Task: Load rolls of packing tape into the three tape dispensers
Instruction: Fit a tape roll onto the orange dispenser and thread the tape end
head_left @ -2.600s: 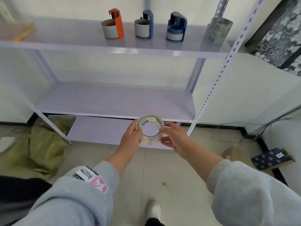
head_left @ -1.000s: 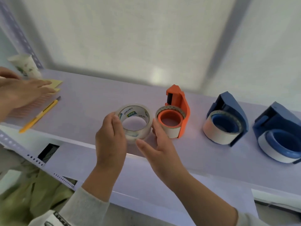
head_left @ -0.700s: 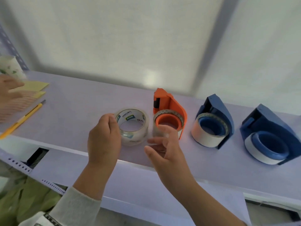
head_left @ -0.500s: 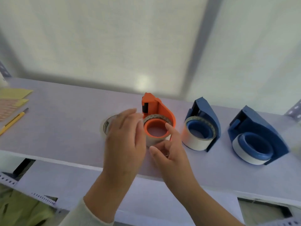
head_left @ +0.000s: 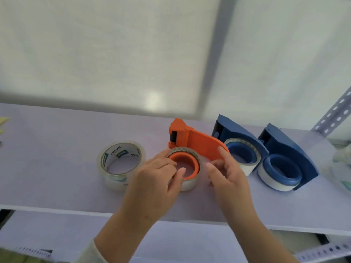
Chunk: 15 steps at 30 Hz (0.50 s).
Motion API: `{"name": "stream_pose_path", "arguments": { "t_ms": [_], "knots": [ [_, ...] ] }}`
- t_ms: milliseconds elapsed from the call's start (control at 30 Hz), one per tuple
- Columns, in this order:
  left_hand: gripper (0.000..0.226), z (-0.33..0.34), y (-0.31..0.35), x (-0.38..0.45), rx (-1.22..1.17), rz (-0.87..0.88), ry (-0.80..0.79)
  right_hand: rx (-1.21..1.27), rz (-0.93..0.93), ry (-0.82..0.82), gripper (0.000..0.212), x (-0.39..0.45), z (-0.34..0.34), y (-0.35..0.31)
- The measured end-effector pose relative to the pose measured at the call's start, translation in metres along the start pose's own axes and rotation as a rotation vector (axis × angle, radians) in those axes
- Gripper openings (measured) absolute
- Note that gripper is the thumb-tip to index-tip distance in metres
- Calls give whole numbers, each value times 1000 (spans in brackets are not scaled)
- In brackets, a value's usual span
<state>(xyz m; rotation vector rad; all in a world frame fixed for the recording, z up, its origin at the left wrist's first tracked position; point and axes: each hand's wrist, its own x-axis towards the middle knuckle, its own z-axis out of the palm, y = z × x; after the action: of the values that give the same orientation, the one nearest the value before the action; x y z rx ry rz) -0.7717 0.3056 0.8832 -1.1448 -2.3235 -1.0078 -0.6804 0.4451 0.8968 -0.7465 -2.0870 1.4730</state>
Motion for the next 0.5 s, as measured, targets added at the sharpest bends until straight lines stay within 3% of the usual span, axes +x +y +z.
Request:
{"name": "stream_pose_path", "arguments": {
  "t_ms": [133, 200, 300, 500],
  "knots": [
    [25, 6, 11, -5, -172, -185, 66, -8, -27, -92, 31, -8, 1, 0],
    [38, 9, 19, -8, -222, -350, 44, -32, -102, -168, 25, -14, 5, -2],
    [50, 10, 27, -8, -351, -441, 30, -6, -169, -209, 32, -20, 7, -10],
    [47, -12, 36, -11, -693, -460, 161, -21, -320, -184, 50, -32, 6, -19]
  ]
}}
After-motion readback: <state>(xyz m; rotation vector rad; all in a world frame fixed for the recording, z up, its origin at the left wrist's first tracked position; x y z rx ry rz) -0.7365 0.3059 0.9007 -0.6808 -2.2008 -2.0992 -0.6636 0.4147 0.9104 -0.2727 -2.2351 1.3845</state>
